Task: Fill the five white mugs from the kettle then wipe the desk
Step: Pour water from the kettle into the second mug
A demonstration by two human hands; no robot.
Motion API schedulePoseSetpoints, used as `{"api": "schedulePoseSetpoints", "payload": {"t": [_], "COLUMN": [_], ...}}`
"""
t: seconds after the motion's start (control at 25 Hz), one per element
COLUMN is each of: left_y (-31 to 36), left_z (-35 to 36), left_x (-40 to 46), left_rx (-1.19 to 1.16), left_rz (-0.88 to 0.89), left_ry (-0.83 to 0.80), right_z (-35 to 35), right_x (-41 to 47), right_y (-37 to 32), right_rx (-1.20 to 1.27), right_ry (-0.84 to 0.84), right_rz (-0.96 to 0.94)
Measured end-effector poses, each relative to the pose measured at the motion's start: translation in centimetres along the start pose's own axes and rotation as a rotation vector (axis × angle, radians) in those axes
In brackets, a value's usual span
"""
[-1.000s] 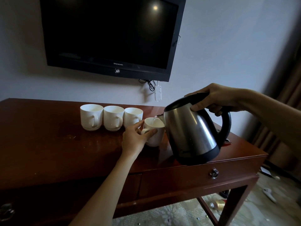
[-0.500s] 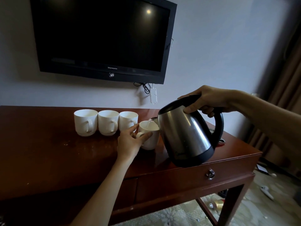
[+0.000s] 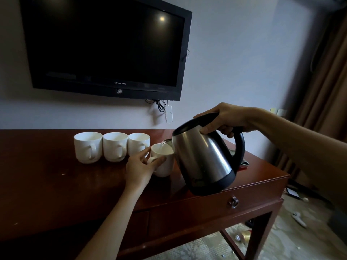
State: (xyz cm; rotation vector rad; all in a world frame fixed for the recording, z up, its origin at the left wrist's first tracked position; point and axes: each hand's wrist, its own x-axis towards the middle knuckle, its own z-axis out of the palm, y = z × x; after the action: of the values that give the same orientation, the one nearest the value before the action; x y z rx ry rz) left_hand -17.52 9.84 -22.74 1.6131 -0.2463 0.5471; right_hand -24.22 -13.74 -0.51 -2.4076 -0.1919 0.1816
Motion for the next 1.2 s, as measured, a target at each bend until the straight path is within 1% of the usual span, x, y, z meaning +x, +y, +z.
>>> {"api": "schedulePoseSetpoints", "payload": {"t": [1.2], "left_y": [-0.53], "left_z": [-0.13], "left_x": [0.26], "left_rx": [0.003], "left_rz": [0.010], "left_ry": [0.016], "right_z": [0.02], "right_x": [-0.10], "right_y": [-0.20], "right_rx": [0.001], "right_ry": [0.005], "right_rz": [0.010]}}
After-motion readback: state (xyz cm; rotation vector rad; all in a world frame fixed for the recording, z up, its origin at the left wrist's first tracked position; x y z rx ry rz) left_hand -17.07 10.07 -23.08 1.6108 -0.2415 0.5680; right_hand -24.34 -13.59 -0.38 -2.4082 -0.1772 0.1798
